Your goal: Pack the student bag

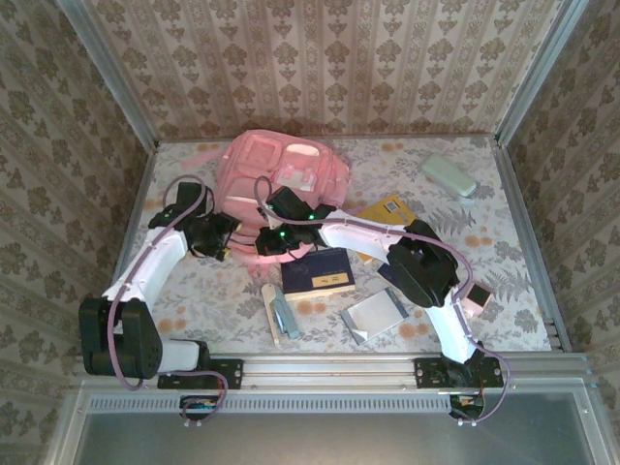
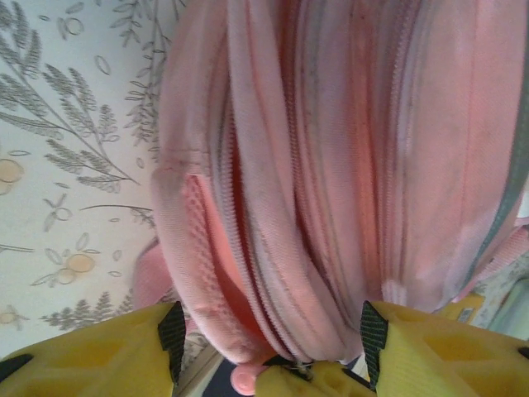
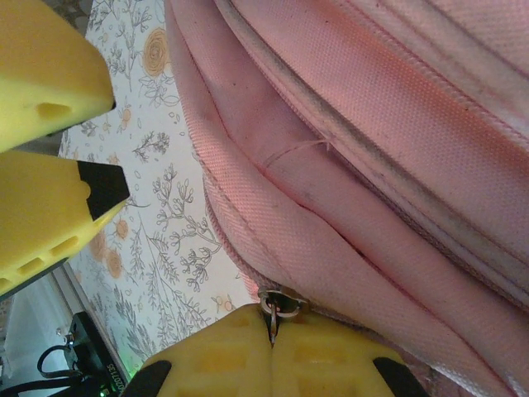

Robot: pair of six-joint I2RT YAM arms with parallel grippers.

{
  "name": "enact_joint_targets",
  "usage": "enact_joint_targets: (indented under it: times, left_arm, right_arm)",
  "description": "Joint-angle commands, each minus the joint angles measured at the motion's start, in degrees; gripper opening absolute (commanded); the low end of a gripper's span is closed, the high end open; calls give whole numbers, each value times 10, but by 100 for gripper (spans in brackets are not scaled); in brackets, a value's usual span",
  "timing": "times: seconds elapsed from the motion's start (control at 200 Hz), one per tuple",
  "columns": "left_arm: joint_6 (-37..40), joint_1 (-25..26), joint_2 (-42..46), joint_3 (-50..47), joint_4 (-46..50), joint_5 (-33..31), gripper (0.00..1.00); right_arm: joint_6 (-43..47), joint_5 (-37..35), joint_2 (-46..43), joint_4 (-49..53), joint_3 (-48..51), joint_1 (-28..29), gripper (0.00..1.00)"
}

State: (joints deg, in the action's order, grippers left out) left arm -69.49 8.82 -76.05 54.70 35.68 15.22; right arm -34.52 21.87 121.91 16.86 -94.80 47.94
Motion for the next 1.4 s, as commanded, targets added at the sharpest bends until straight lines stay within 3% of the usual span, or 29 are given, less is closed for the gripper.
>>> enact_joint_targets:
  times: [0.0, 0.41, 0.76, 1.395]
  left_arm:
    - [-25, 8, -15, -14, -33, 5, 60]
    - [-47, 36, -84, 7, -97, 13, 45]
    - [-35, 29, -97, 23, -92, -1, 0]
    - [-7, -20, -60, 78, -42, -16, 0]
  right_arm:
    - [-6, 0, 11, -15, -7, 3, 0]
    - [-2, -2, 20, -12, -6, 5, 0]
    - [32, -37, 10, 30, -4, 6, 0]
    - [82, -103, -54, 68, 53, -15, 0]
